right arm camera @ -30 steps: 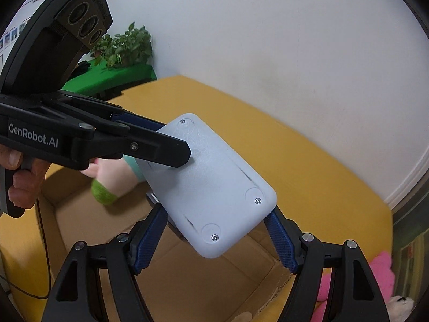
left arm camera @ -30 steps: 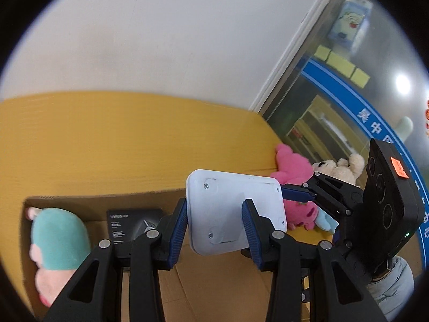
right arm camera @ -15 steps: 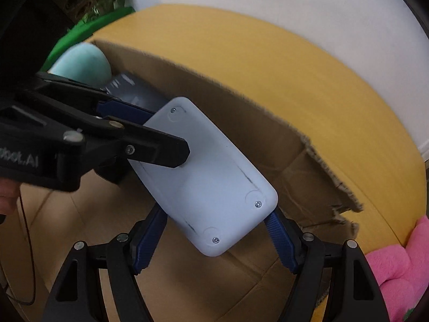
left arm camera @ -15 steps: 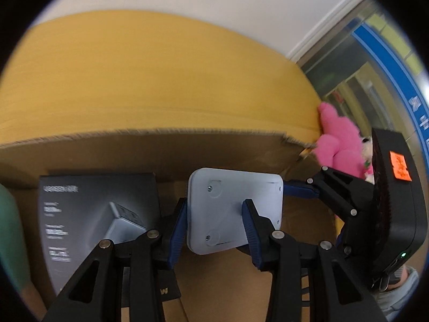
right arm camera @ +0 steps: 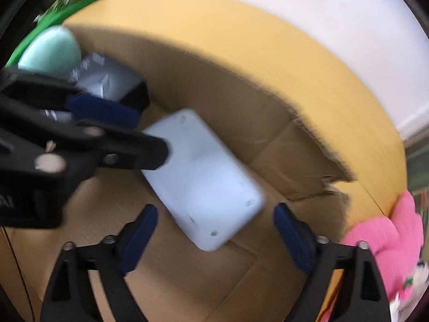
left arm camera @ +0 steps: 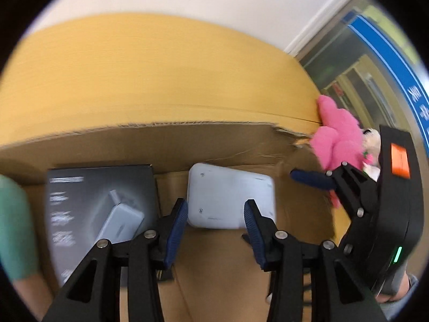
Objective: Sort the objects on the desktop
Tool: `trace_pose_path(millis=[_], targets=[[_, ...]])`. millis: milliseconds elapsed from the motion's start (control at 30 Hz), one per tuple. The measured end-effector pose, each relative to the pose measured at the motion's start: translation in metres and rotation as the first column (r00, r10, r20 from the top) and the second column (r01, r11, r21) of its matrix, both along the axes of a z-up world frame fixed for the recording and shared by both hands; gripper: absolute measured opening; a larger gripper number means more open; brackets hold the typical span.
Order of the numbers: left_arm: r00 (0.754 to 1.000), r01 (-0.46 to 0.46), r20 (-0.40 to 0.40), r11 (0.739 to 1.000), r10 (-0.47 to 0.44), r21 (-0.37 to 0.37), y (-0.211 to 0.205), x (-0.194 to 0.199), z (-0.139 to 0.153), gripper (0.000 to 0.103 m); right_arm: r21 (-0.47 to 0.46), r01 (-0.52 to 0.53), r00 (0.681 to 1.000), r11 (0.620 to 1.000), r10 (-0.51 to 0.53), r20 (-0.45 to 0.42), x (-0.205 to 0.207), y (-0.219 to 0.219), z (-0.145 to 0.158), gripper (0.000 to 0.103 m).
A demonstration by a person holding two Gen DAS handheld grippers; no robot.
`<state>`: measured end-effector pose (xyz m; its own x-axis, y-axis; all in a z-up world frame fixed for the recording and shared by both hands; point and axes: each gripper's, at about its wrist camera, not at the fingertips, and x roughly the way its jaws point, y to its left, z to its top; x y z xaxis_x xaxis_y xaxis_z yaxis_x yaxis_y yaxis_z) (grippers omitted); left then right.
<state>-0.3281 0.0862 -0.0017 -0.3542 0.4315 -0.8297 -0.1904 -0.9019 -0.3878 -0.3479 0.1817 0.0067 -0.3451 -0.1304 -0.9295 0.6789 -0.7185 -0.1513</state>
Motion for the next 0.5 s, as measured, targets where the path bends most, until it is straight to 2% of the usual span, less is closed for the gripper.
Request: trace_pose_path(millis=[67,167,233,300,367,400,433,500], targets=[[0.995,0.018,-0.097,0.999,-0.023,-0.044,-0.006,0.027,0.030,0.043,-0.084,0.058,0.998,0.995,-0.060,-0.021,0.009,0.011,0.024,0.092],[0.970,0.022,-0.242,0.998,-0.037,-0.062,-0.020,0.080,0.082,0.048,-0.237,0.115,0.986,0.965,-0.140,-0.087,0.047,0.034,0.079,0.093],[0.936,0.006,-0.352,0.998,-0.030,-0.070,-0.033,0.126,0.119,0.054,-0.283,0.097,0.975,0.954,-0.148,-0.167,0.079,0.038,0.110,0.102],[0.888,-0.011,-0.459,0.996,-0.031,-0.090,-0.045,0.176,0.151,0.065,-0.301,0.065,0.948,0.951,-0.153,-0.278,0.120,0.032,0.141,0.103],[0.828,-0.056,-0.560,0.992,-0.019,-0.117,-0.052,0.229,0.177,0.083,-0.319,0.030,0.934,0.947,-0.140,-0.329,0.155,0.020,0.156,0.103],[0.794,-0.083,-0.608,0.989,-0.009,-0.123,-0.057,0.260,0.186,0.083,-0.332,0.022,0.927,0.943,-0.145,-0.347,0.170,0.030,0.162,0.103],[0.775,-0.097,-0.632,0.987,-0.005,-0.128,-0.058,0.279,0.190,0.083,-0.343,0.024,0.917,0.939,-0.157,-0.366,0.194,0.026,0.165,0.103],[0.758,-0.110,-0.652,0.984,-0.009,-0.141,-0.064,0.312,0.192,0.083,-0.368,0.041,0.907,0.929,-0.190,-0.377,0.231,0.027,0.166,0.103]])
